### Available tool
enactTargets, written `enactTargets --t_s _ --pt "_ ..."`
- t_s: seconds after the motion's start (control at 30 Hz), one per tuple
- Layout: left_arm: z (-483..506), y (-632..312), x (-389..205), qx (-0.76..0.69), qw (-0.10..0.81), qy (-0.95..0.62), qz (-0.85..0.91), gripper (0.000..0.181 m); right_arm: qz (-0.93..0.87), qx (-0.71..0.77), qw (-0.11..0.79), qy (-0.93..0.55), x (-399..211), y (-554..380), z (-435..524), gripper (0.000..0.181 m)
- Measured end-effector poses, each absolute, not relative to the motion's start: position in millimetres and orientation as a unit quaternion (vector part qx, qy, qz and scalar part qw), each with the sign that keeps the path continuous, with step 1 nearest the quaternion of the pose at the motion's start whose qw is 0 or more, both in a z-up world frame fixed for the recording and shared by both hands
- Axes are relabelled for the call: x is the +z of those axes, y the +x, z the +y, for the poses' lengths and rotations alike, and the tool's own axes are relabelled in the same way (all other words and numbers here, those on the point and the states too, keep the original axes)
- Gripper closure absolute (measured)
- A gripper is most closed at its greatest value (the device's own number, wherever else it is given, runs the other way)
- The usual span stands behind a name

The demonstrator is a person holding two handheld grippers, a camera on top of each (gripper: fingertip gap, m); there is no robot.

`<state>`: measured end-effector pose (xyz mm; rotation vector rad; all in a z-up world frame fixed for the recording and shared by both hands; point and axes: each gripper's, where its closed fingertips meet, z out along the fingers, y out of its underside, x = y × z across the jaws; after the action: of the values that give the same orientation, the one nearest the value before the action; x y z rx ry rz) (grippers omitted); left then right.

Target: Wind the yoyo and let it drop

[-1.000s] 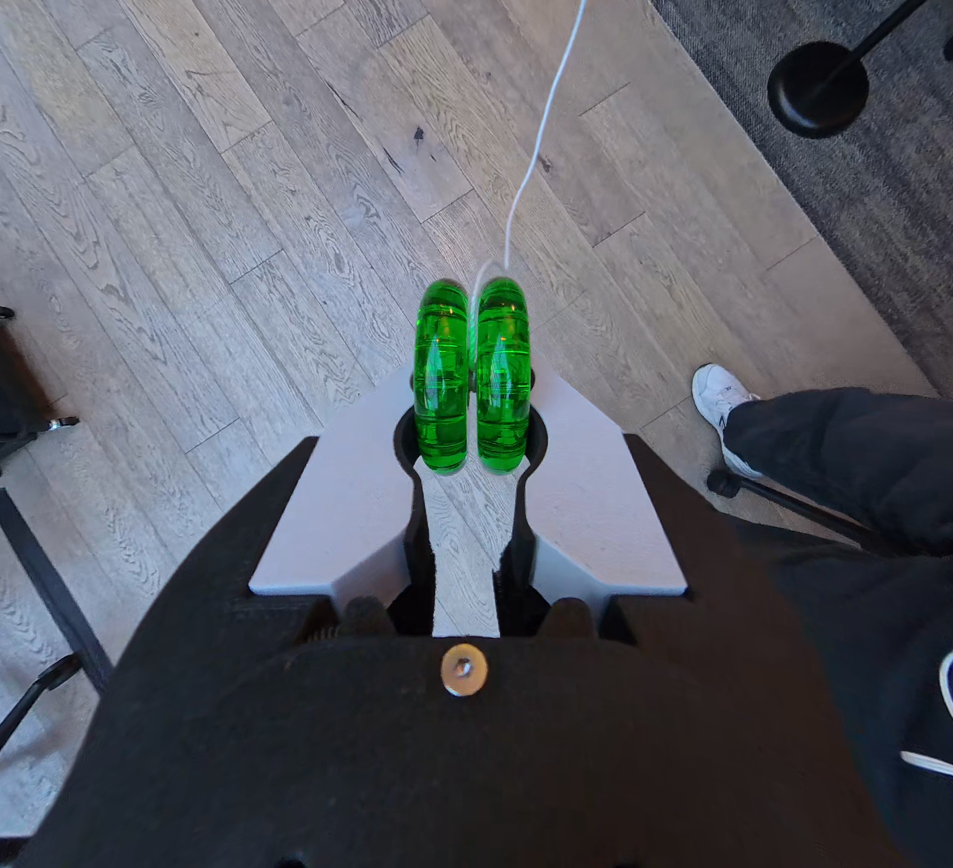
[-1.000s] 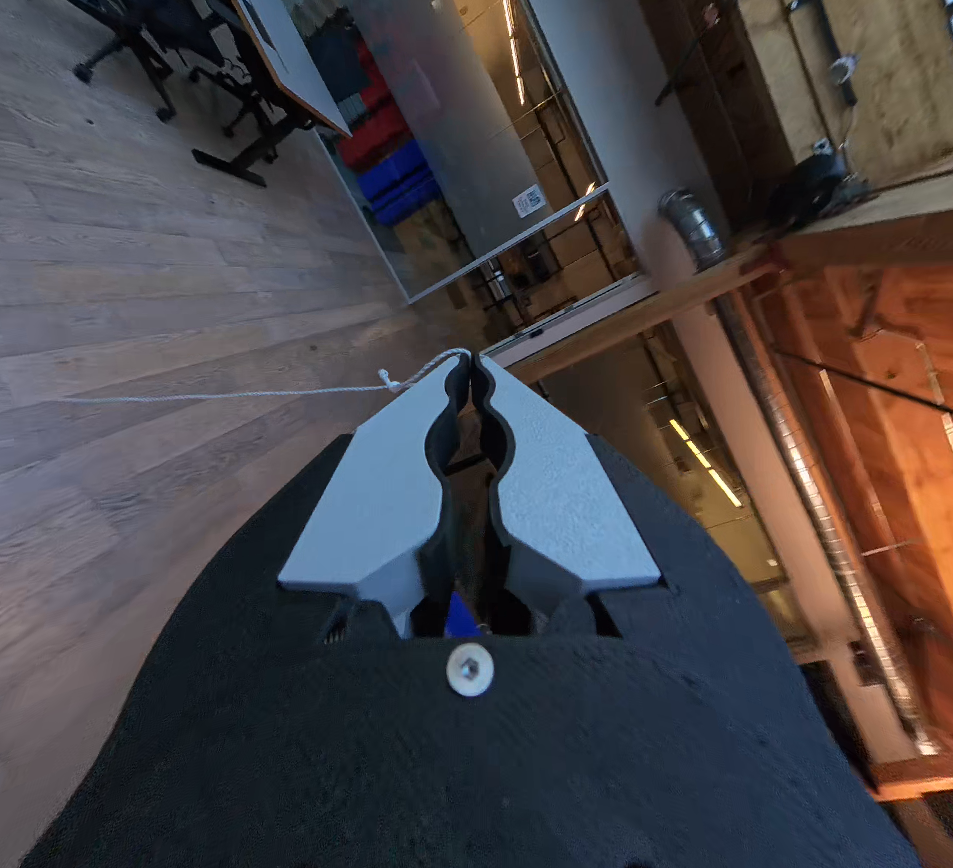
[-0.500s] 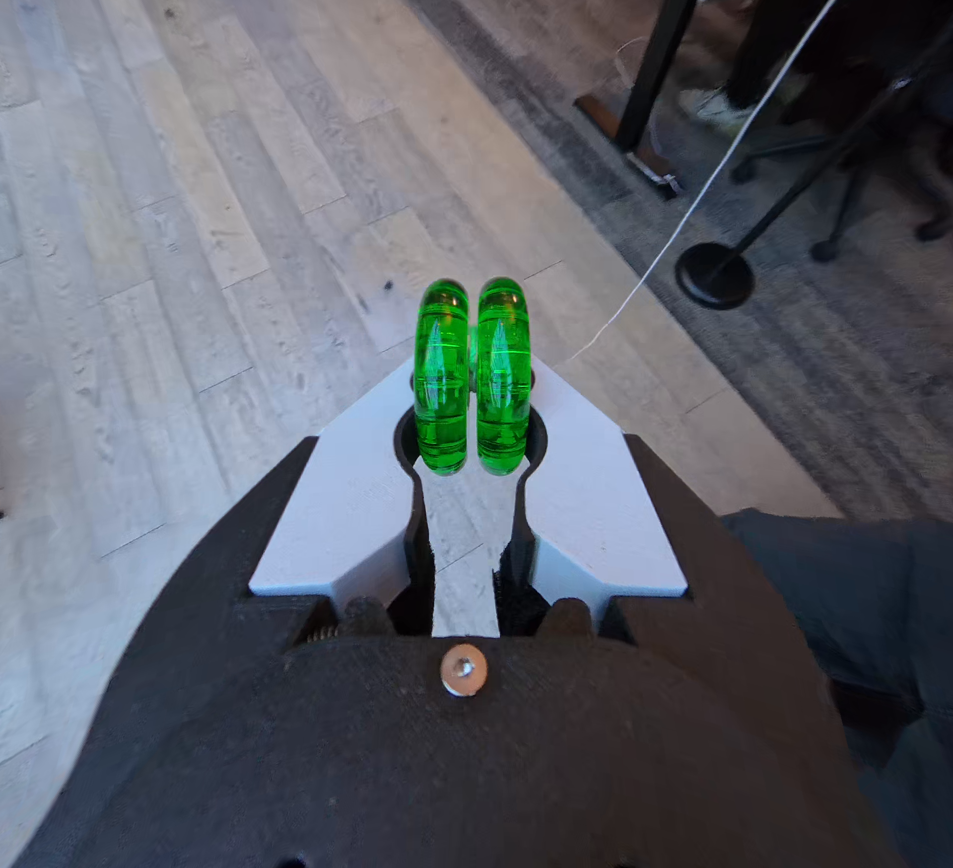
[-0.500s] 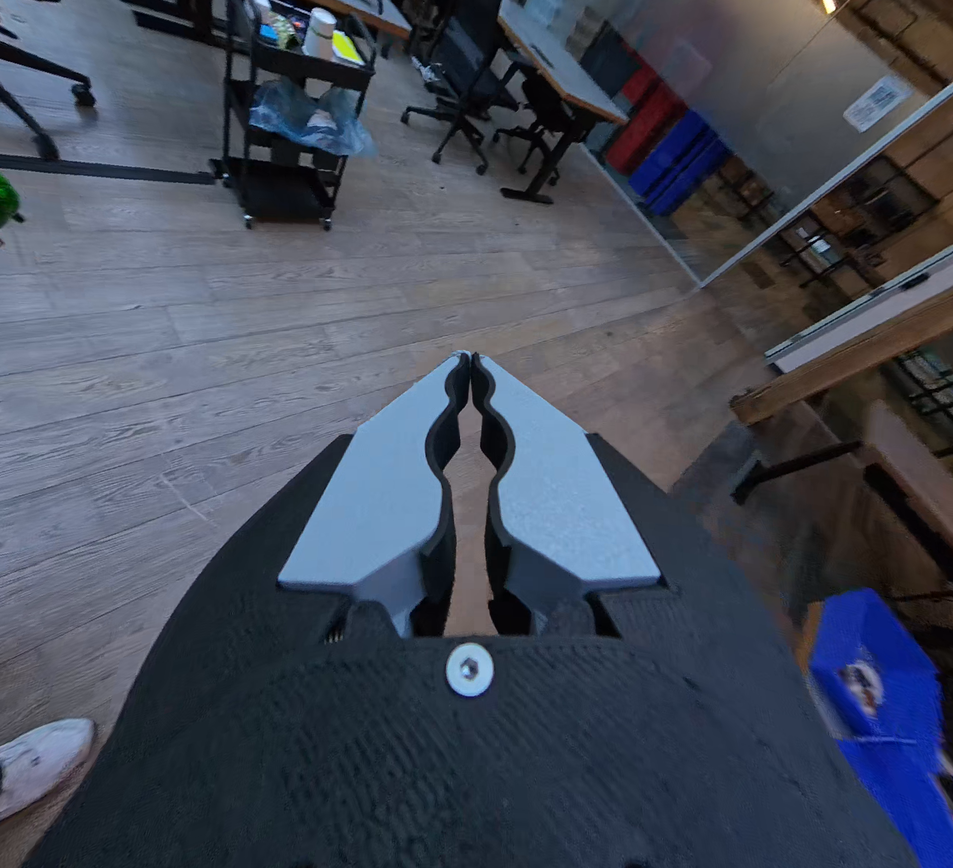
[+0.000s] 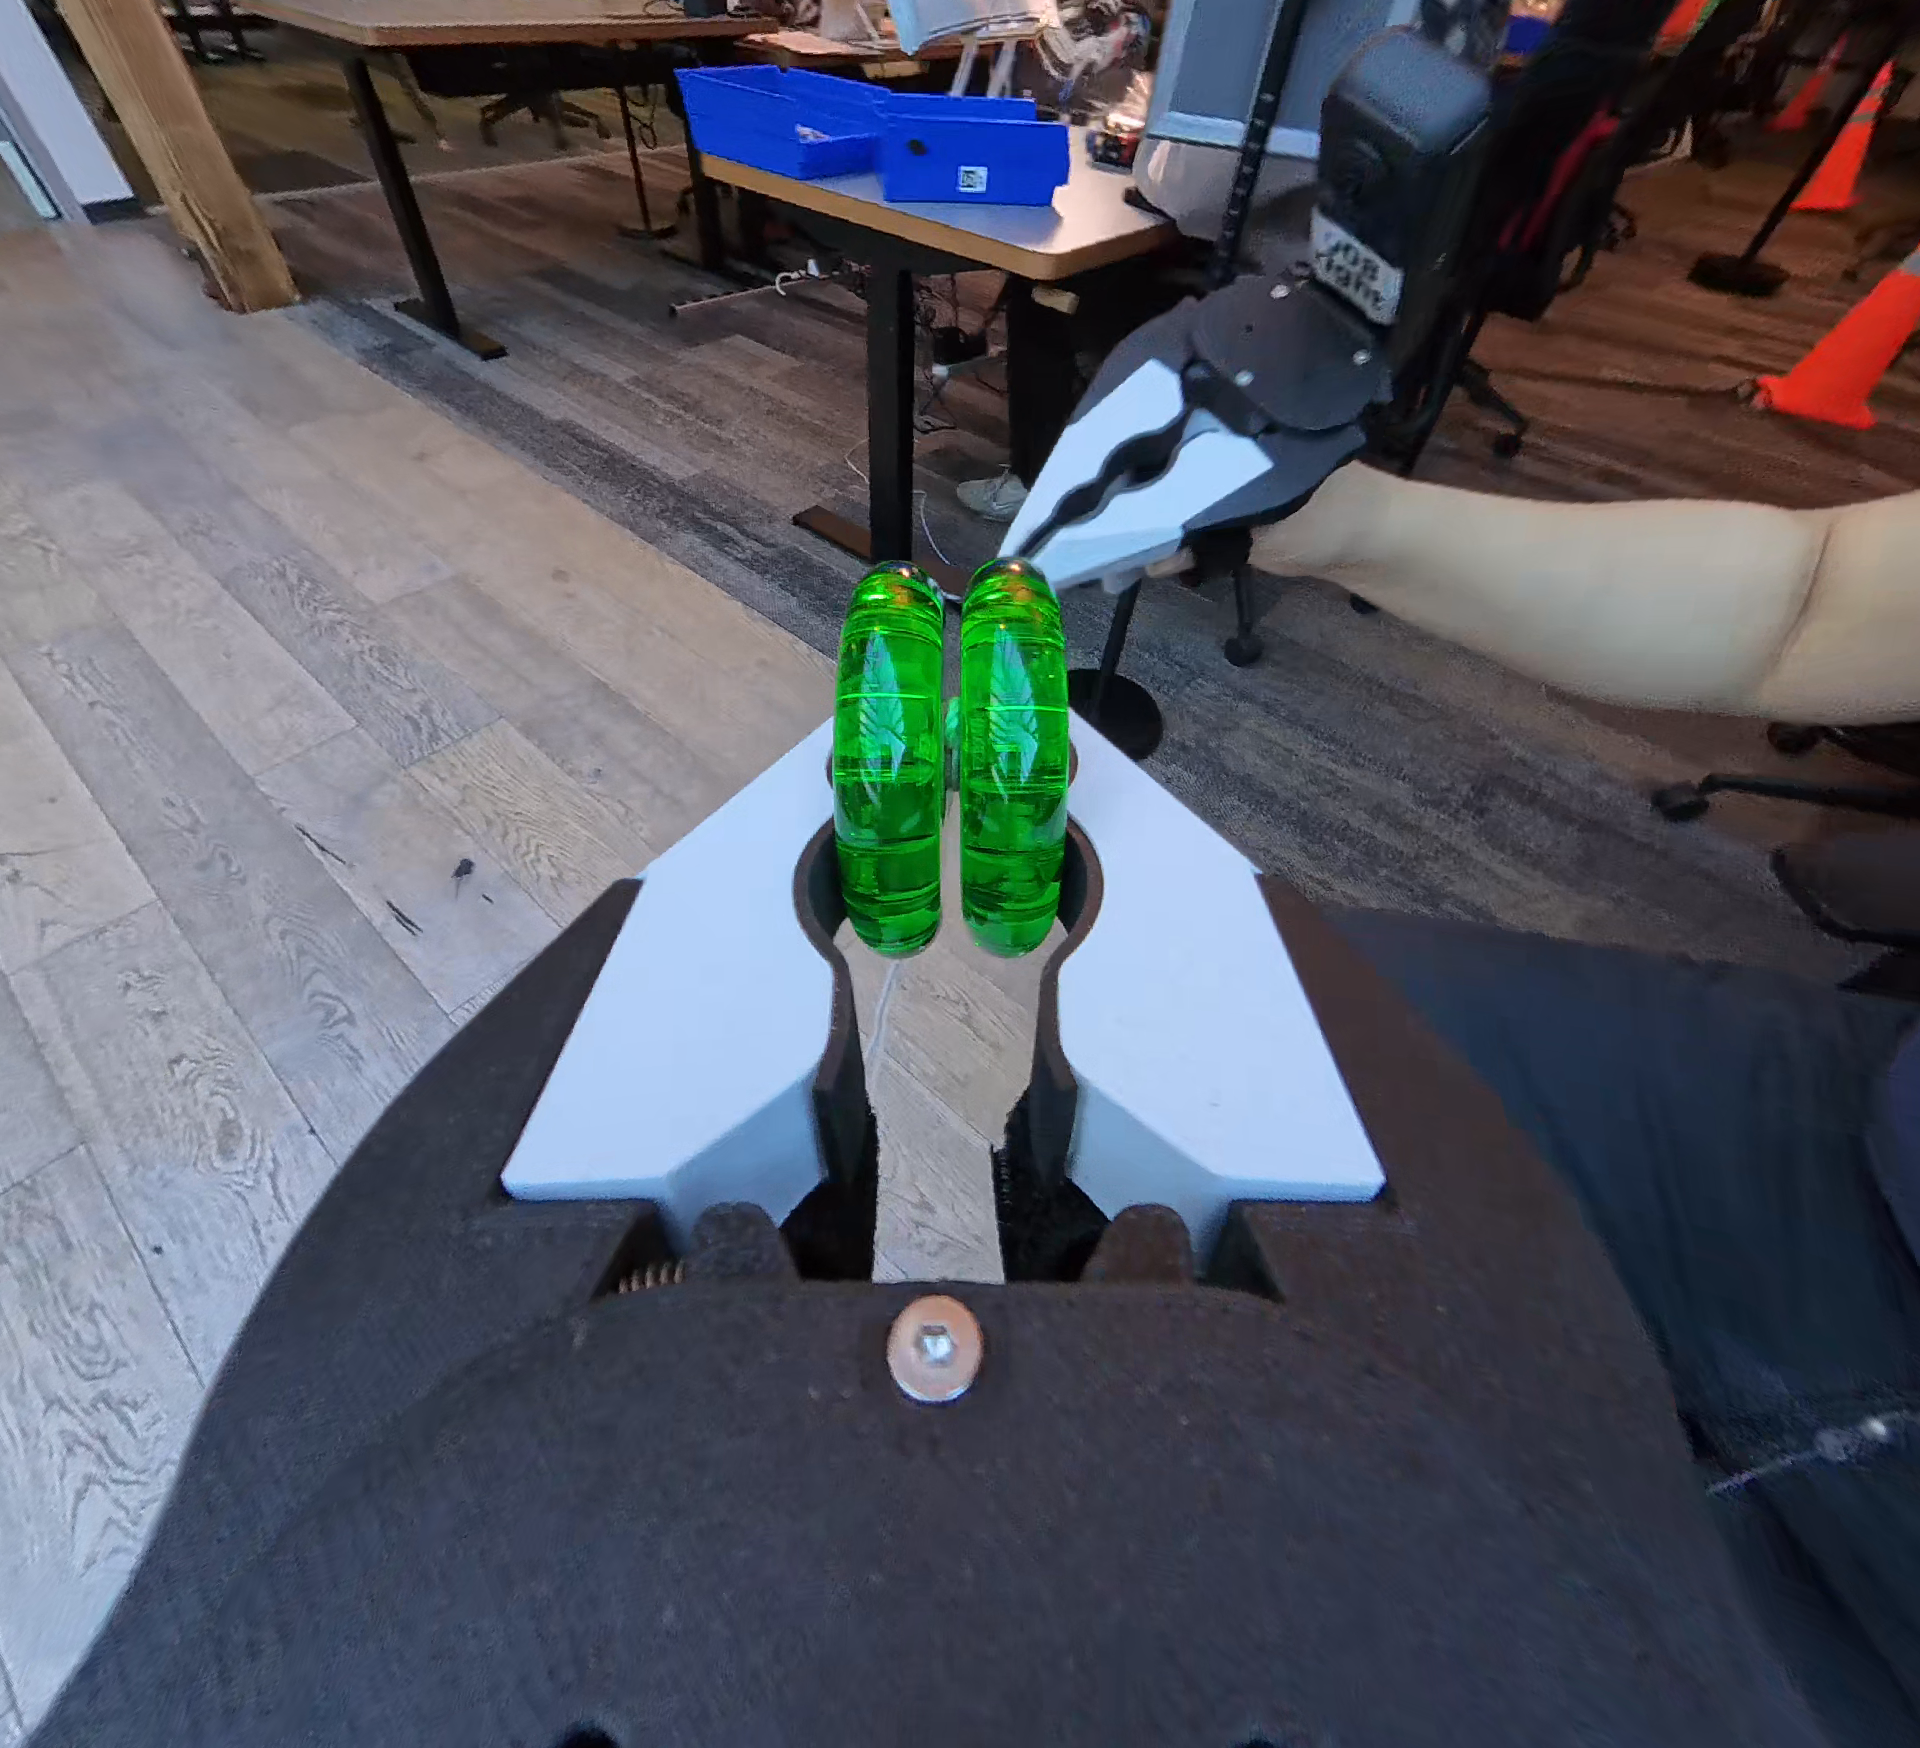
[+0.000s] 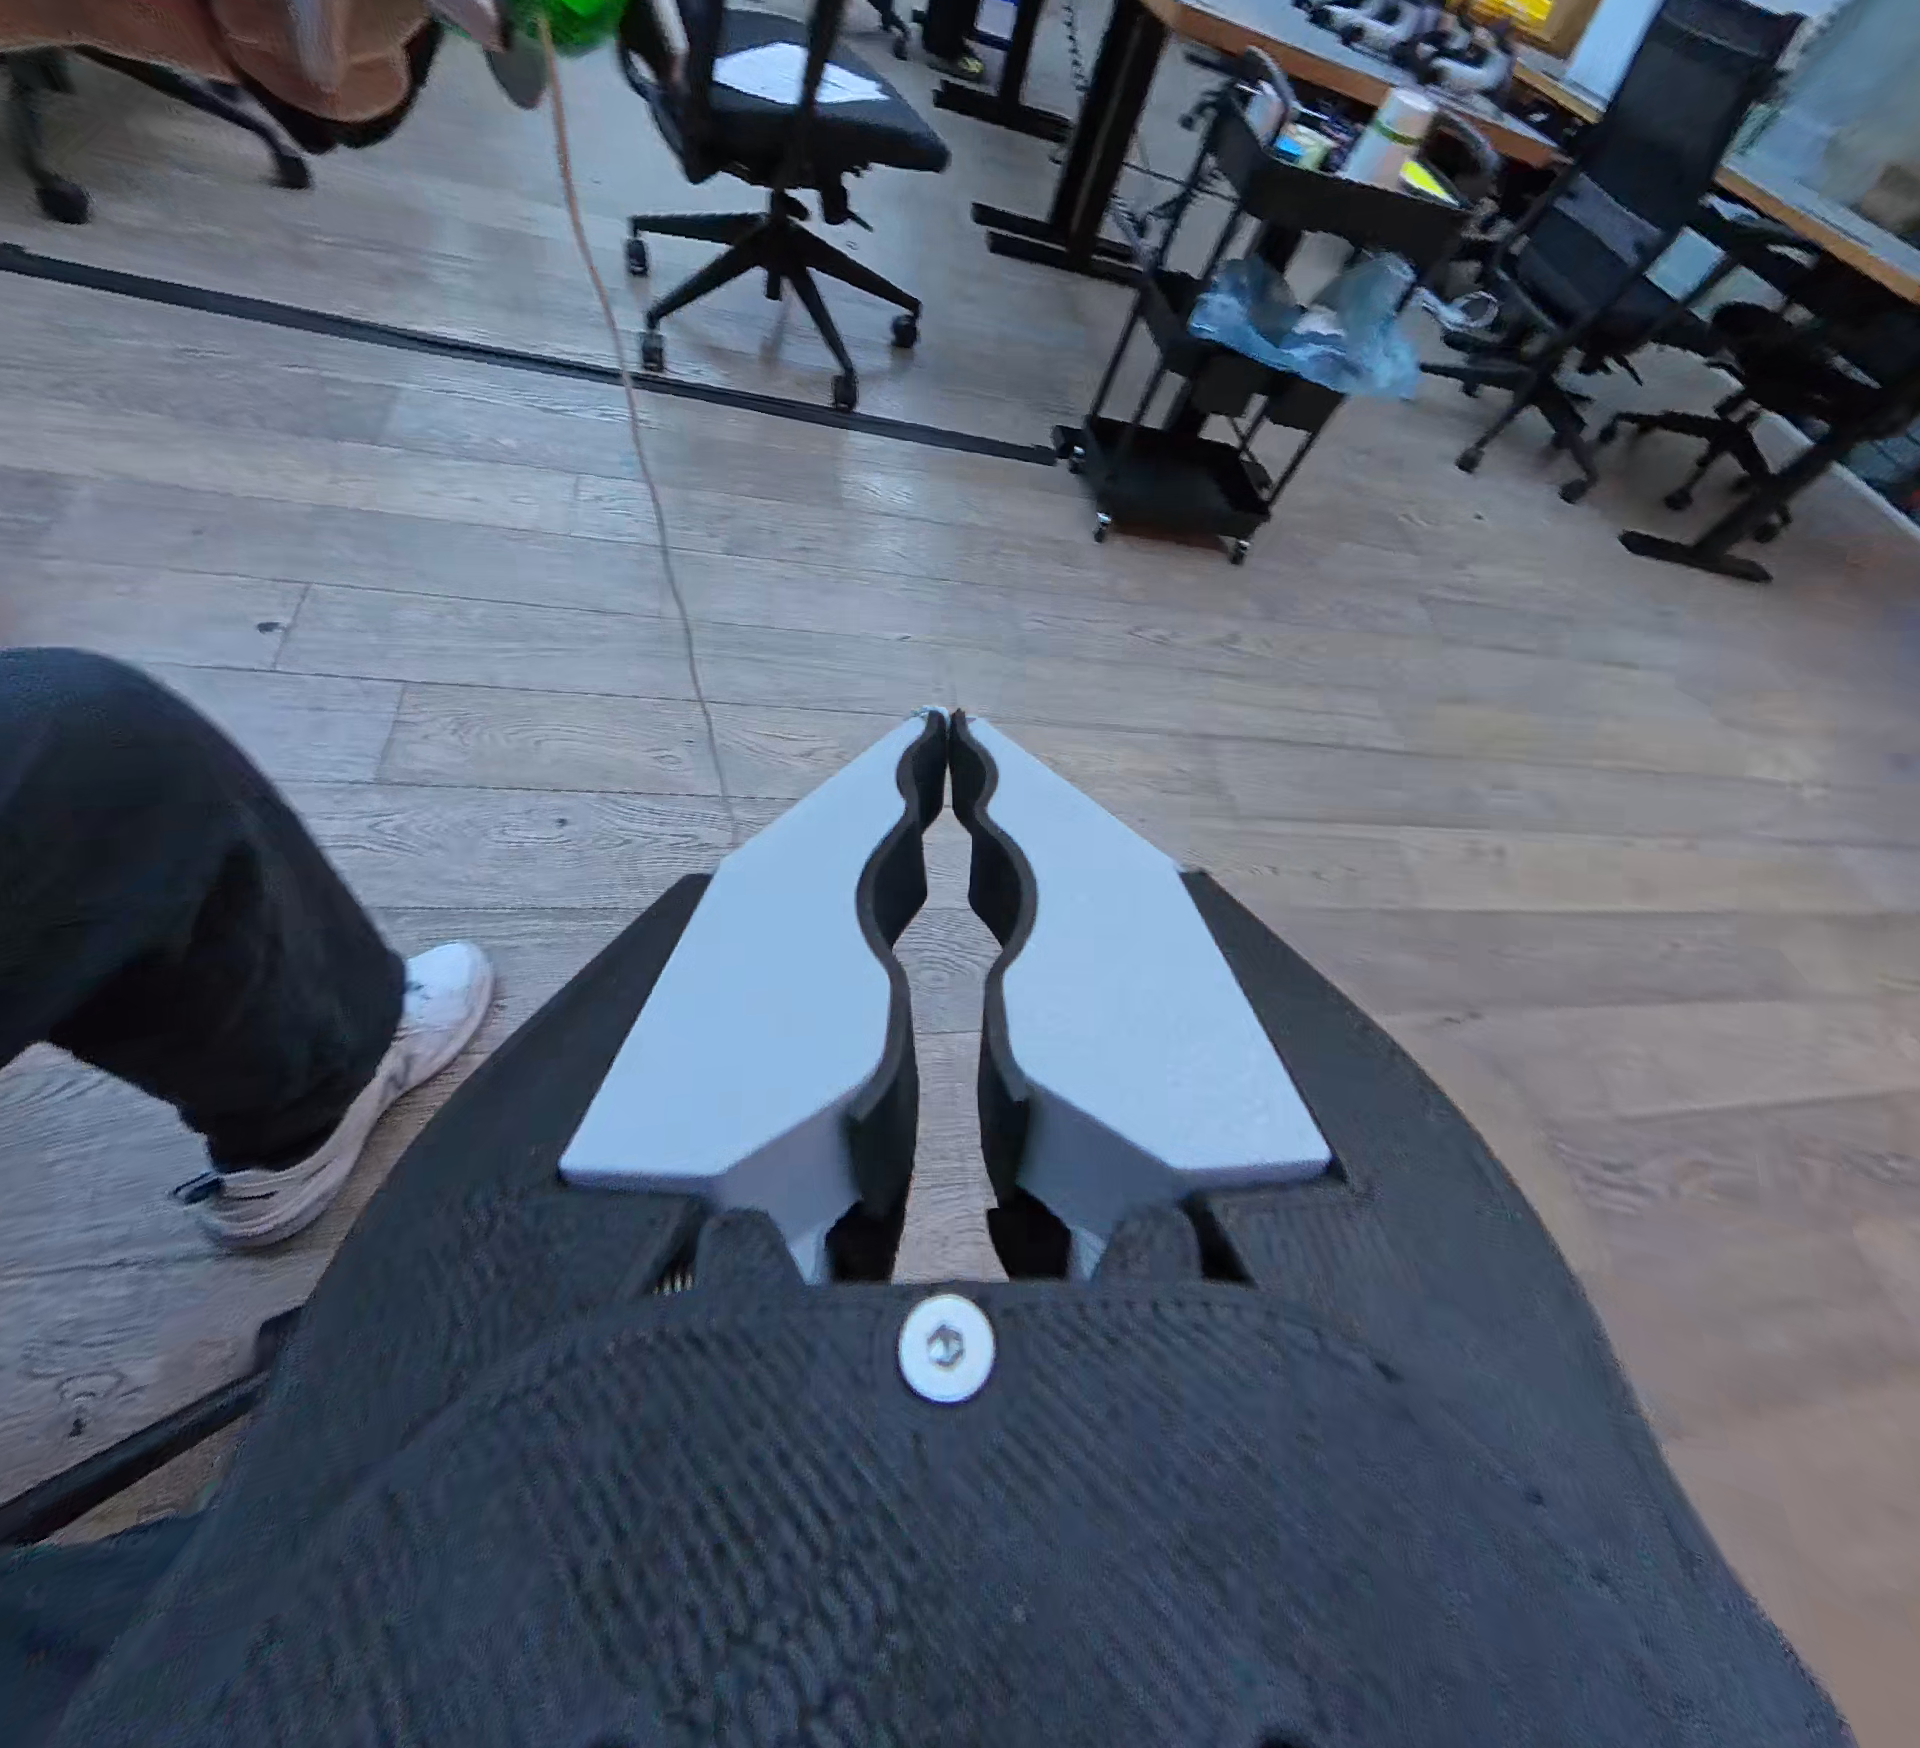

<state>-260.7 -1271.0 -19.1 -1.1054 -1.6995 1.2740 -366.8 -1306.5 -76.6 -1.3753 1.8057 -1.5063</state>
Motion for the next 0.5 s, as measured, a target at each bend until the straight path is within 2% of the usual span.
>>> enactTargets --t_s 0.2,0.37,0.5 --pt "-1154 -284 -12 0.445 0.456 -0.400 -0.659 0.152 0.628 -0.462 0.214 -0.588 -121 -333 -1197 0.181" --pt "-1083 -290 20 0.410 0.537 -0.386 -0.628 0.151 0.613 -0.454 0.190 -0.618 -88 -336 -1138 0.130" --pt "-1029 -294 61 0.402 0.609 -0.402 -0.553 0.151 0.536 -0.504 0.256 -0.627 -8 -336 -1075 0.119"
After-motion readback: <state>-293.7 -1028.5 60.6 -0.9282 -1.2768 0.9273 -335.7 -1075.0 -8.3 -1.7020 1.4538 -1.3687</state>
